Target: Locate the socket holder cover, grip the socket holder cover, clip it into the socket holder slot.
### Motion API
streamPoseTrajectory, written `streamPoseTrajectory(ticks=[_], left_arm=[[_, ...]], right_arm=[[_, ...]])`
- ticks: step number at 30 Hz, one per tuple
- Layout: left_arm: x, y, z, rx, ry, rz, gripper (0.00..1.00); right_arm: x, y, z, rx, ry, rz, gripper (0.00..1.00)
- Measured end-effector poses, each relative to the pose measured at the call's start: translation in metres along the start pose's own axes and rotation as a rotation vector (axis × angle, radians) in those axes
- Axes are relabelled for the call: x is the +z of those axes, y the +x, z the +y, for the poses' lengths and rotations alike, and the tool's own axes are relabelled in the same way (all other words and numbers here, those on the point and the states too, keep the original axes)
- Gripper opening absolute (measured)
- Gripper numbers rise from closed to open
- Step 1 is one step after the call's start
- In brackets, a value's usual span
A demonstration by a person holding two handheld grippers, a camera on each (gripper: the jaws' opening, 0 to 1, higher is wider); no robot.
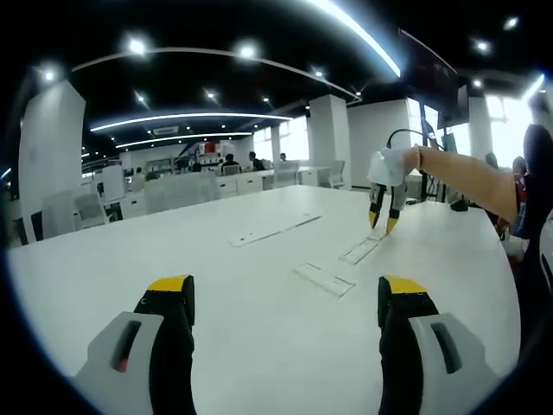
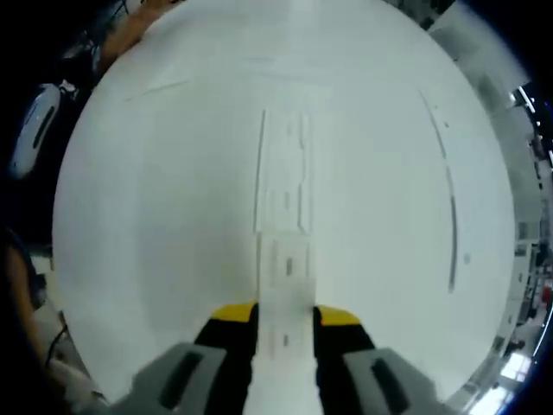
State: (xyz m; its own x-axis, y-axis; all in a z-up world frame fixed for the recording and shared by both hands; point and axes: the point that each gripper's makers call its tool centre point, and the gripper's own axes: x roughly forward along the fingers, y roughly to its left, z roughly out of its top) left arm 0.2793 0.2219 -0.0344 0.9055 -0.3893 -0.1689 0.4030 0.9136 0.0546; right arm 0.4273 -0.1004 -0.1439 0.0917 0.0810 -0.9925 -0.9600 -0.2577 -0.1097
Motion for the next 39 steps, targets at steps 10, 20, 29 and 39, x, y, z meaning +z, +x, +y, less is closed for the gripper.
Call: streamPoseTrajectory(ticks=[10,20,29,39], left_arm=[[0.001,0.0,0.001,-0.001,0.0,0.0,0.86],[0.0,-0.002,0.002,0.002,0.0,0.004,0.86],[-0.002,-0.002,0.001,0.004,0.001,0.01,0.86],[-0.002,-0.002,0.002,0.003,0.0,0.01,0.86]], right_arm=[[0.0,-0.004,-0.005,0.001,0.005,-0.009,0.27],[0.006,-0.001,0.003,0.012,0.0,-0.015,0.27],[0.008,0.001,0.006,0.018,0.002,-0.008,0.27],[0.011,0.001,0.008,0.027,0.004,0.006,0.27]])
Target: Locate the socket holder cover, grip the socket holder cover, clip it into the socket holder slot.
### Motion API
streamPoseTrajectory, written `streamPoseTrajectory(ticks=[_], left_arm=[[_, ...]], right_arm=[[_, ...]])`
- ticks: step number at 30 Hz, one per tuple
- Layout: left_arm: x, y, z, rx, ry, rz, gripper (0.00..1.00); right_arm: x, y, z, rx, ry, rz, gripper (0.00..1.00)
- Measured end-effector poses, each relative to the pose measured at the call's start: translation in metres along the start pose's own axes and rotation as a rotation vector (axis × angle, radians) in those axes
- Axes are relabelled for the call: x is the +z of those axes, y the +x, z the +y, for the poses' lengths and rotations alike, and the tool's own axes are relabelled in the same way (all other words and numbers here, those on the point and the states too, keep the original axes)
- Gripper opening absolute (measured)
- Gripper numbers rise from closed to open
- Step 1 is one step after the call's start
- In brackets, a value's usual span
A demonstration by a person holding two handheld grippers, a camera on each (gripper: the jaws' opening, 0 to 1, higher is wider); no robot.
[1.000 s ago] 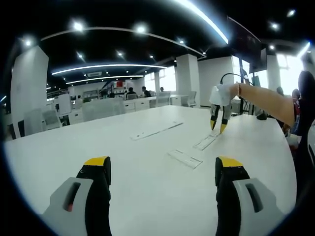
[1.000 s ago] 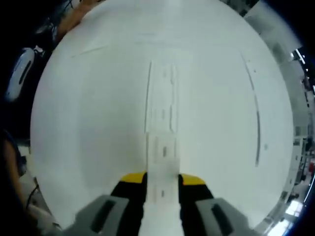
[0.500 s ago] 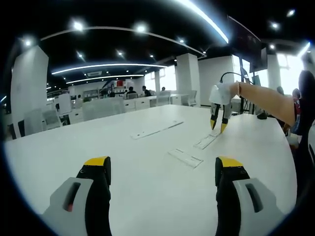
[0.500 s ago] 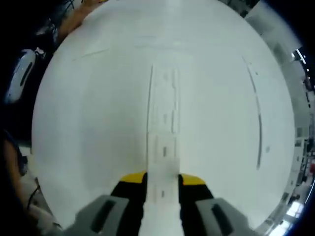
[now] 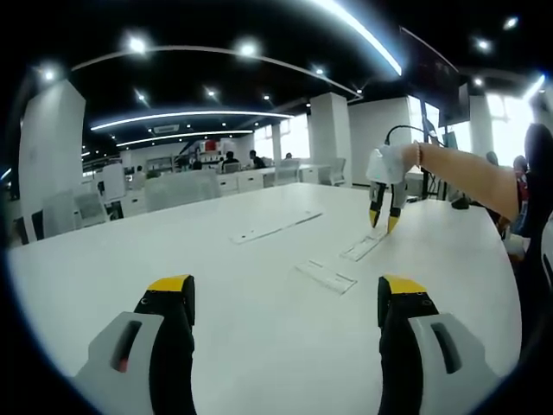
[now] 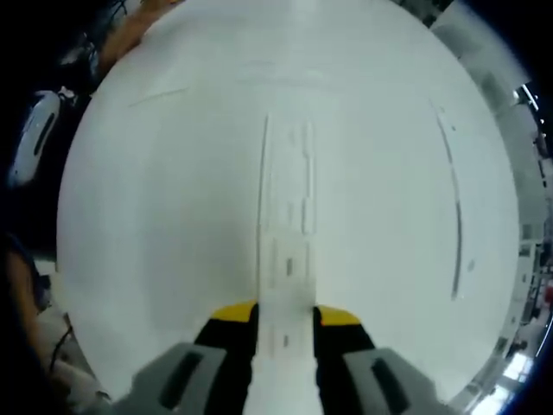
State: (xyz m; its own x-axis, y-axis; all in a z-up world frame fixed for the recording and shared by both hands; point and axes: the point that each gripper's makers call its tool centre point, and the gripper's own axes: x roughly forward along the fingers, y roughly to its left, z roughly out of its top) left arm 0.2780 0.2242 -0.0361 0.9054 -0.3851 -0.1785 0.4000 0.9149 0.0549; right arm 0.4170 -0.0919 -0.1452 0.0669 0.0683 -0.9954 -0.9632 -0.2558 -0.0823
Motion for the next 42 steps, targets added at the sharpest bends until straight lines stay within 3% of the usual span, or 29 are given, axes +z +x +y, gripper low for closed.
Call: streamPoseTrajectory(ticks=[26,34,42], left_arm=[[-0.002,0.003,0.0,-0.006,-0.002,0.006,0.86],[-0.003,0.005,0.002,-0.006,-0.002,0.013,0.86],[-0.004,0.005,0.002,-0.007,-0.002,0.014,0.86]], right_arm=[[0.009,-0.002,-0.005,0.013,0.011,0.026,0.27],[0.025,-0.005,-0.012,0.019,0.01,-0.031,0.27],[0.03,-0.001,-0.009,0.022,0.001,-0.031,0.27]])
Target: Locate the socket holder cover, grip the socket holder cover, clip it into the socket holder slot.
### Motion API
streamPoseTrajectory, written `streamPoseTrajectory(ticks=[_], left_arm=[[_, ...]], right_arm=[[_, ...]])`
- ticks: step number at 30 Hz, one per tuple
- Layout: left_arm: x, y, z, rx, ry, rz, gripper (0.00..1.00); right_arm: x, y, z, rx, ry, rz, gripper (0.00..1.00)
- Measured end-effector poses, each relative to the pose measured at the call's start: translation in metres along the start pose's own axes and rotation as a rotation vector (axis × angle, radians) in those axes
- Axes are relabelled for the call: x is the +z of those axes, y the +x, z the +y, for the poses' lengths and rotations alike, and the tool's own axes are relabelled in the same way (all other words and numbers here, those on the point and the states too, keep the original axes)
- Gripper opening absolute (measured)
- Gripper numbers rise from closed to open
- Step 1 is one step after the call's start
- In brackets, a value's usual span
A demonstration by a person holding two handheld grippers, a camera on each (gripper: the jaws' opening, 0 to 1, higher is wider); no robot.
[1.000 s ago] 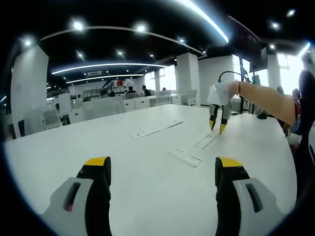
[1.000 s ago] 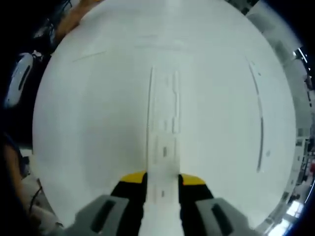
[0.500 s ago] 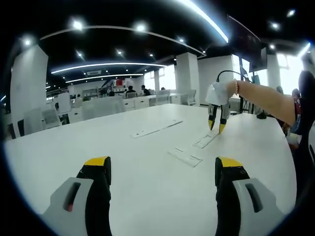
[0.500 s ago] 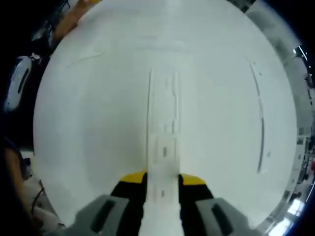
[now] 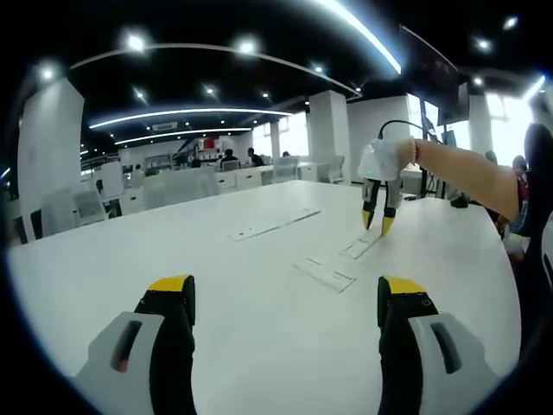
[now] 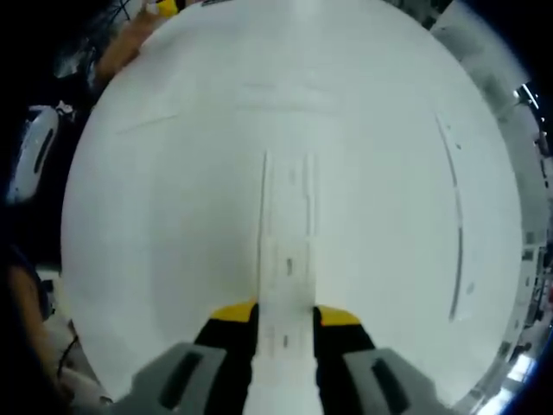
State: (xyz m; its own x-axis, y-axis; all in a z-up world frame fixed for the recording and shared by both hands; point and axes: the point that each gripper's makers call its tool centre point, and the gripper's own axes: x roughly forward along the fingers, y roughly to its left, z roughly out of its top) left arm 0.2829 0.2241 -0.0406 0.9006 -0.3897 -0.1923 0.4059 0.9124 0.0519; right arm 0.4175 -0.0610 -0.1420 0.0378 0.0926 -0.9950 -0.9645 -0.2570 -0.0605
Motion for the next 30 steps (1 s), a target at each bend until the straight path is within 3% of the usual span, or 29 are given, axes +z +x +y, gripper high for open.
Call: streamPoseTrajectory(ticks=[16,30], left_arm=[[-0.002,0.001,-0.001,-0.004,0.002,0.004,0.86],[-0.003,0.003,-0.002,-0.007,-0.001,0.005,0.86]], right_arm=[[0.006,0.004,0.003,-0.016,0.031,-0.011,0.27],[0.008,-0.006,0.001,-0.069,0.057,-0.019,0.36]])
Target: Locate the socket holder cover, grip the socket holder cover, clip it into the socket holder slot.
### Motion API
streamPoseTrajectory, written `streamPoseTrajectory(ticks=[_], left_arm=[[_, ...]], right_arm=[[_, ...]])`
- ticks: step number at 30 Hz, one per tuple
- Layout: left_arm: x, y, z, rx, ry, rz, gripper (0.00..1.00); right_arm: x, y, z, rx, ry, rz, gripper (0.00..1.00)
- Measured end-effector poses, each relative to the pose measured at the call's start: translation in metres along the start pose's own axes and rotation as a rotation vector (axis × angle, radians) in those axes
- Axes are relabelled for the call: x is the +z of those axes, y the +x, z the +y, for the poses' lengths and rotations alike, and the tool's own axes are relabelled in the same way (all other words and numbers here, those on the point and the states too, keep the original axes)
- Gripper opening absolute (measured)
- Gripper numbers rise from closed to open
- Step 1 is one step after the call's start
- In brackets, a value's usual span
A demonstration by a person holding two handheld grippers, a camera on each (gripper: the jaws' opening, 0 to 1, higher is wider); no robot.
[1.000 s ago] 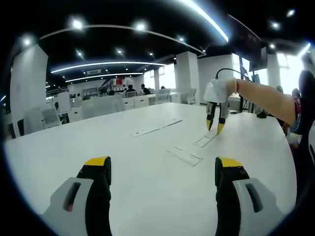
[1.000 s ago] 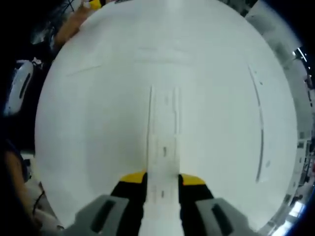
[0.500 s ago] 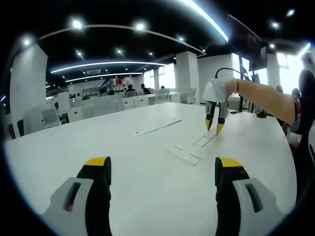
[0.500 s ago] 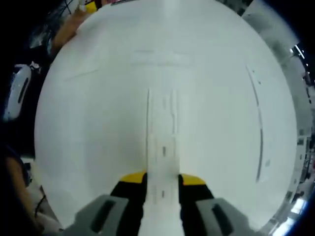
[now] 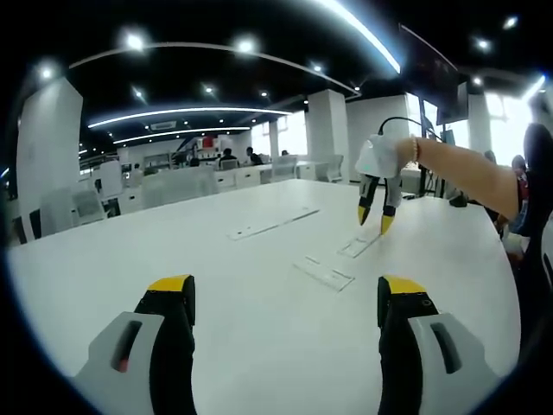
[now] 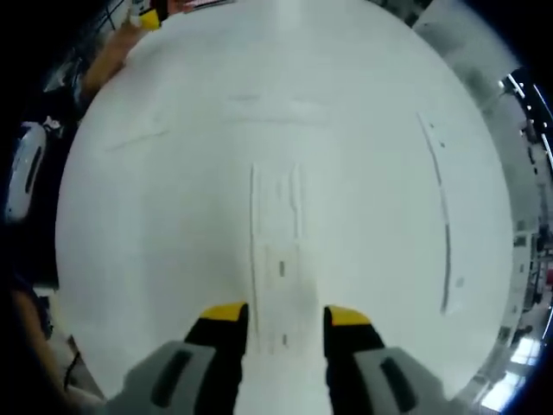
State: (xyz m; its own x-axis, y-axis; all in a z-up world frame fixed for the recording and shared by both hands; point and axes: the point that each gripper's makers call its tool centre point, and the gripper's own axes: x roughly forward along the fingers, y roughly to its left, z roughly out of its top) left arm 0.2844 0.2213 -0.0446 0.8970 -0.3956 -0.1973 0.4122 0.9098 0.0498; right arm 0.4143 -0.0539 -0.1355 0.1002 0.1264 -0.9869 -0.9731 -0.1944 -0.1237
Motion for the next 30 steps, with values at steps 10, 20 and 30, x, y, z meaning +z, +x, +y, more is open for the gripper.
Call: streamPoseTrajectory(ticks=[10,20,30], left_arm=[[0.0,0.0,-0.001,-0.004,0.0,-0.003,0.86],[0.004,-0.003,-0.004,-0.007,0.001,-0.021,0.86],[0.006,-0.005,-0.006,-0.014,0.0,-0.032,0.86]], right_arm=[[-0.003,-0.028,-0.009,-0.085,0.016,-0.045,0.36],[-0.042,-0.039,-0.012,-0.131,0.091,-0.053,0.34],[-0.079,-0.035,-0.007,-0.144,0.177,-0.067,0.3]])
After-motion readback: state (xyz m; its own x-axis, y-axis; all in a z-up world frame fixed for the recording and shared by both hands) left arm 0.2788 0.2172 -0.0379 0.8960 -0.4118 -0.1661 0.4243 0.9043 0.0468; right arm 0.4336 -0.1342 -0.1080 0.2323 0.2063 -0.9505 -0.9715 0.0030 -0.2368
